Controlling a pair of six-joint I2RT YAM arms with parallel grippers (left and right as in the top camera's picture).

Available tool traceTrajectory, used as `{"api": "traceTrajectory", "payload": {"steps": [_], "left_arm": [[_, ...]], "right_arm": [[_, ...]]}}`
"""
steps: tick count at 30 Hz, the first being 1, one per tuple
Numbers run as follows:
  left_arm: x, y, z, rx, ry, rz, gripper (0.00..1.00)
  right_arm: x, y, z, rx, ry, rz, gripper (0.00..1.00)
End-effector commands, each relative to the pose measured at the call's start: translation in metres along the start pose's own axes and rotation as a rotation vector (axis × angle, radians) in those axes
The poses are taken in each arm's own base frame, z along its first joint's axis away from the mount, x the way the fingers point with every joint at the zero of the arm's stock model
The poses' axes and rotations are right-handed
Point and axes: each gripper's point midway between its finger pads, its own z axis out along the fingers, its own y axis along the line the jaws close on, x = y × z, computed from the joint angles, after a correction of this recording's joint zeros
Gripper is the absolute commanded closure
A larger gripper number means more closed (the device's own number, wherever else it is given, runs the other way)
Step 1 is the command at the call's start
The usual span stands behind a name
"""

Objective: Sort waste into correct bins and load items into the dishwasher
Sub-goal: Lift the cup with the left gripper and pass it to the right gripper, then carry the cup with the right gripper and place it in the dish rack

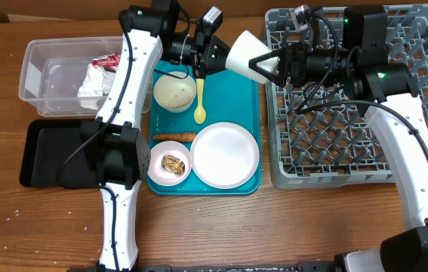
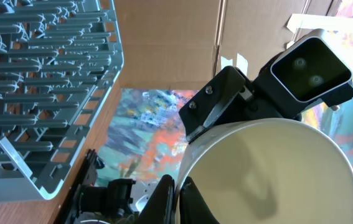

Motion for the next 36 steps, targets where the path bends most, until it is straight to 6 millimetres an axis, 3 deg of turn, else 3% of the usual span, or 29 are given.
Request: {"api": "traceTrajectory", "payload": {"steps": [1,9,18,21,29,36], "left_arm": [[0.007,-0.024,0.006,0.029,0.017,0.052,0.92],[0.005,-0.024,0.006,0.026,0.016,0.076,0.86],[0.003,-0.015,0.006,-0.023,0.009,0.081,0.85],[0.003,-0.012,0.006,-0.044,0.006,0.083,0.84],[-0.005,0.013,0.002,-0.192,-0.021,0.106,0.83],[-0.017,0.071,-0.021,-0.562,-0.081,0.101,0.85]], "right_arm": [[0.005,0.017,0.01,-0.079,0.03,-0.013,0.47],[-0.004,0.009,-0.004,-0.049,-0.004,0.008,0.47],[-0.016,-0.005,-0.039,0.015,-0.072,0.079,0.47],[-0.015,-0.019,-0.053,0.082,-0.088,0.125,0.46],[0.016,-0.056,-0.104,0.339,-0.085,0.352,0.46],[0.081,-0.082,-0.14,0.746,0.066,0.547,0.45]]}}
